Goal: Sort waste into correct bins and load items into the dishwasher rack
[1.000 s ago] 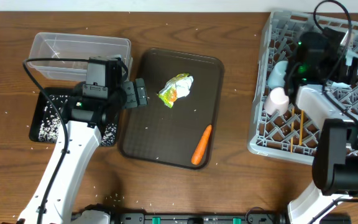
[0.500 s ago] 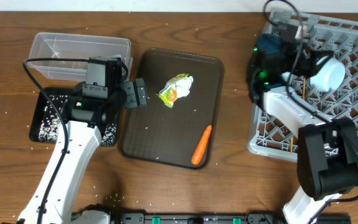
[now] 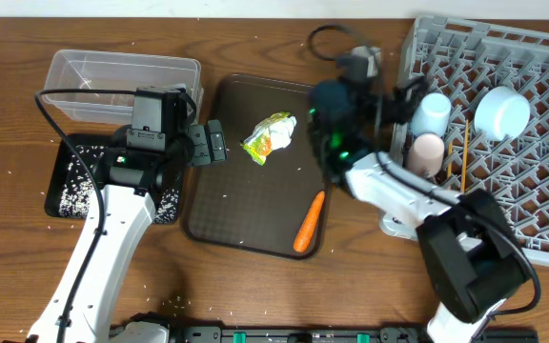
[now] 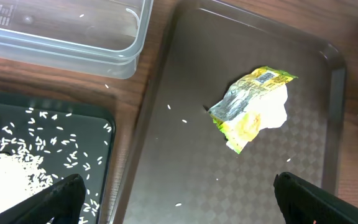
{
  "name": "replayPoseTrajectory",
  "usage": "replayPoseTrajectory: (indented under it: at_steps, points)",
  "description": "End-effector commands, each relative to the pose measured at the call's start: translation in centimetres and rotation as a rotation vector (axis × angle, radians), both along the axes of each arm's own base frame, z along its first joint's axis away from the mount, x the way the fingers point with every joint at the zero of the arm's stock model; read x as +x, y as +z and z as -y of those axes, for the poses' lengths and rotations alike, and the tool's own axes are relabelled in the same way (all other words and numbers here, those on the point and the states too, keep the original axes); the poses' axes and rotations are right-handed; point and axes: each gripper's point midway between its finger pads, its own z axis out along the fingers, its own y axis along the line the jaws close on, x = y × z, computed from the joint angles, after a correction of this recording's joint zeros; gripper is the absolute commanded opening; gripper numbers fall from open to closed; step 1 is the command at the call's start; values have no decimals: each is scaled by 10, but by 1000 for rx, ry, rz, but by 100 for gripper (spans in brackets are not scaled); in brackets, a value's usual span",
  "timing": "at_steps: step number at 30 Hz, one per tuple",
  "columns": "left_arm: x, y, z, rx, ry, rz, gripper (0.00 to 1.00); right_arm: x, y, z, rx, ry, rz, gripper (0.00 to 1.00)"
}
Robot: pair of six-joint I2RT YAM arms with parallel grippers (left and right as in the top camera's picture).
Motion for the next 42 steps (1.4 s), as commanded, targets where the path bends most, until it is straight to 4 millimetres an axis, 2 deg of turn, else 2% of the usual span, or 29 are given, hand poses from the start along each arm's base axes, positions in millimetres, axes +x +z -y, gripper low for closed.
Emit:
replayPoseTrajectory:
  at_steps: [1,8,14,16,18,21,24,26,29,32,34,39,42]
  points:
    - [2,0,-3,5,7,0,98,-5,3,-26,115,53,111,99]
    - [2,0,-3,5,7,0,98,-15,5,-52,190,110,171,99]
    - [2,0,-3,5,7,0,98,-23,17,-51,290,155,206,99]
    - [2,0,-3,5,7,0,98,-23,16,-52,396,239,172,99]
    - [2,0,-3,5,7,0,98,-24,10,-46,575,299,128,99]
    - [2,0,-3,5,7,0,98,-28,7,-48,879,507,-84,99]
    - [2,0,-3,5,7,0,98,-50,21,-55,1037,795,-284,99]
    - [2,0,-3,5,7,0,98,-68,27,-33,1115,829,-340,99]
    - [2,0,-3,5,7,0,98,-89,18,7,1109,710,-392,99]
    - [2,0,-3,5,7,0,98,-106,6,16,1077,682,-474,99]
    - [2,0,-3,5,7,0,98,-111,0,11,1076,688,-513,99]
    - [2,0,-3,5,7,0,98,-115,-16,-25,1039,754,-610,99]
    - [2,0,-3,5,7,0,98,-115,-31,-35,1009,737,-659,99]
